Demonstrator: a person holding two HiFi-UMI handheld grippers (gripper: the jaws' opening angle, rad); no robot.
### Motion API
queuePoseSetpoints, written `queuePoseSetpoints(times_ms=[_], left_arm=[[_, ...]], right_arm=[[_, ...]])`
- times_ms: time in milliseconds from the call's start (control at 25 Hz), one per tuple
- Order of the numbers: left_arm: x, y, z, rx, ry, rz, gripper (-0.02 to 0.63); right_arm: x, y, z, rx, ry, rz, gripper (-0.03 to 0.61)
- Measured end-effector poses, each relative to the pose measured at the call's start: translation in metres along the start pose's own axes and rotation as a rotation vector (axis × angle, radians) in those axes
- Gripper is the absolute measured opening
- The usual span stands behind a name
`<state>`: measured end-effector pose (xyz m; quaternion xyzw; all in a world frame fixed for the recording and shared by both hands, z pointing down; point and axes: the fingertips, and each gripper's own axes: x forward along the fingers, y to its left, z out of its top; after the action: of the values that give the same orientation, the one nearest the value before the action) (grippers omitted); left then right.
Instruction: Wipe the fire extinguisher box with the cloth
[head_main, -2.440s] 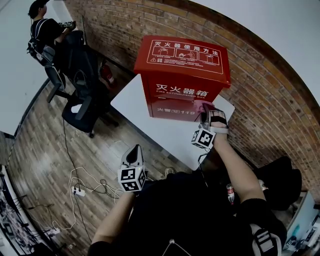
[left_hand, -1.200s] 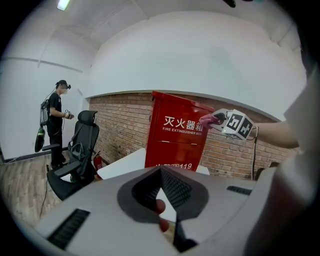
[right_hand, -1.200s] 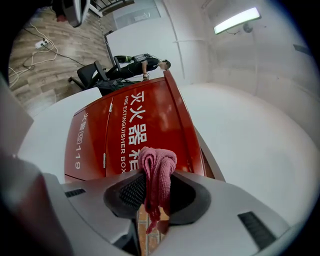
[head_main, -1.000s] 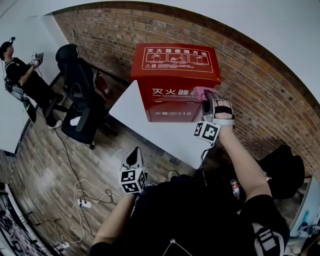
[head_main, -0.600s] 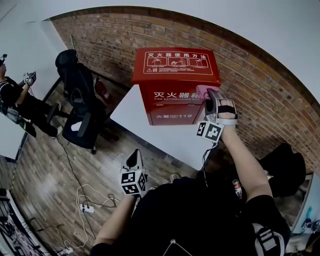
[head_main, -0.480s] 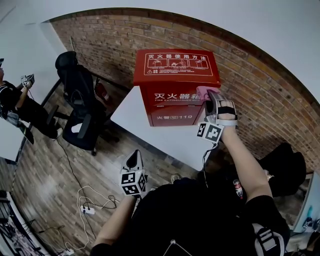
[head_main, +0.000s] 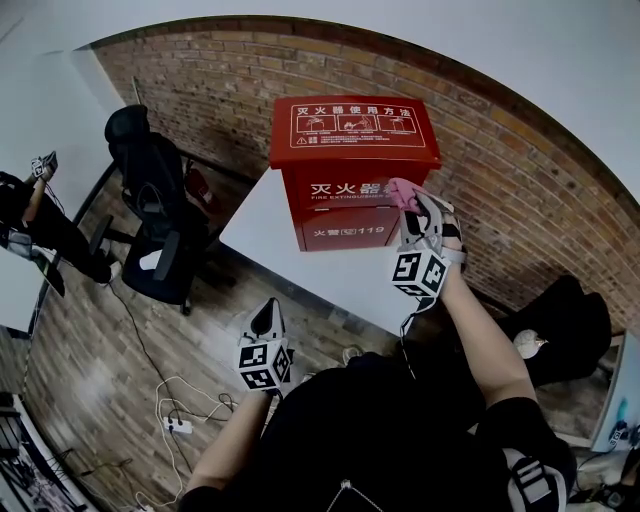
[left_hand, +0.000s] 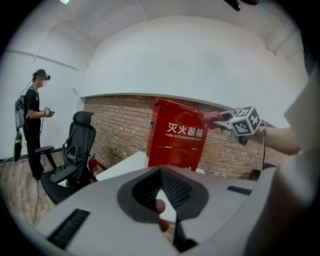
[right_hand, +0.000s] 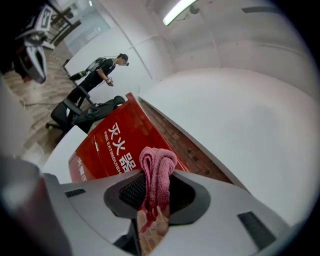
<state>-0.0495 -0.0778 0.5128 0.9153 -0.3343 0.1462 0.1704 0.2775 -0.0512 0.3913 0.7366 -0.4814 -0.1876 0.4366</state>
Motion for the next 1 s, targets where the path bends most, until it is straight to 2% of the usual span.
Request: queuePoseSetpoints(times_ms=[320, 640, 1000], left_arm=[[-0.015, 0.01, 0.028, -0.02, -0.068, -0.045, 0.028], [-0.035, 0.041, 0.046, 0.0, -0.139, -0.023, 0.028], [-0.053, 0.06, 0.054, 0.028, -0.173, 0.006, 0.028]], right_arm=[[-0.034, 0.037, 0.038, 0.312, -0.019, 0.123, 0.11], [-0.054, 0.073, 0.086, 0.613, -0.054, 0.255, 0.11], [-0.07, 0.123, 0.12, 0.849, -0.085, 0.397, 0.11]])
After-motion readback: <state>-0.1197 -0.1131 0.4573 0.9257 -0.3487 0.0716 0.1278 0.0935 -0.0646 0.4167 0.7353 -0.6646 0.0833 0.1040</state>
